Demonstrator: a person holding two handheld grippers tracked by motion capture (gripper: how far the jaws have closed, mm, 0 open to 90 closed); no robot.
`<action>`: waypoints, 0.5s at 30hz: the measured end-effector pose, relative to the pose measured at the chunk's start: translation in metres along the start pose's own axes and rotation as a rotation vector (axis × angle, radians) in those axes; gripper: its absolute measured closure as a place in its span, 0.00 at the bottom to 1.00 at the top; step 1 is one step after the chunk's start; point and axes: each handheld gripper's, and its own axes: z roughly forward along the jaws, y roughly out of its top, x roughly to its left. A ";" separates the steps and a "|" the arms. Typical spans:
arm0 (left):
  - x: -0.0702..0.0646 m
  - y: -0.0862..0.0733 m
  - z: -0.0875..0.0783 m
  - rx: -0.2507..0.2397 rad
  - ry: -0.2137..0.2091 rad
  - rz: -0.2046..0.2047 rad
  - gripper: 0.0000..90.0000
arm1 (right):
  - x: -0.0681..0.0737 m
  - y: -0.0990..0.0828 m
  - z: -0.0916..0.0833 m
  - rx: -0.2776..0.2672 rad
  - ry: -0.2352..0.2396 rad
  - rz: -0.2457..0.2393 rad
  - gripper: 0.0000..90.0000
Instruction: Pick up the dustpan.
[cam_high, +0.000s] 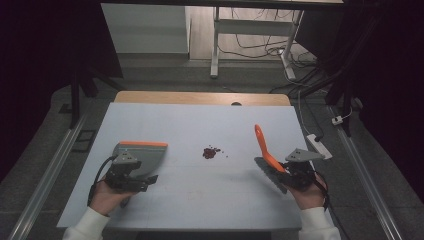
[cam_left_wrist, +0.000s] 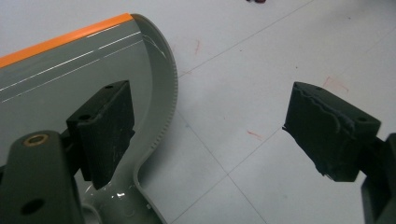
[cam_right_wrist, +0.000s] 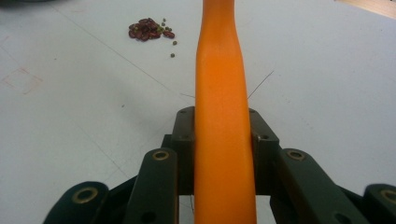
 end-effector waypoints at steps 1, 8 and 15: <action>0.000 0.000 0.000 0.001 -0.002 -0.003 0.19 | -0.001 -0.001 0.001 -0.002 0.002 -0.001 0.78; 0.000 0.002 0.001 0.003 -0.012 -0.007 0.19 | 0.000 0.001 -0.001 -0.015 0.009 -0.010 0.78; 0.000 0.002 -0.002 0.001 -0.017 -0.004 0.18 | 0.001 0.002 0.002 -0.006 0.006 -0.018 0.78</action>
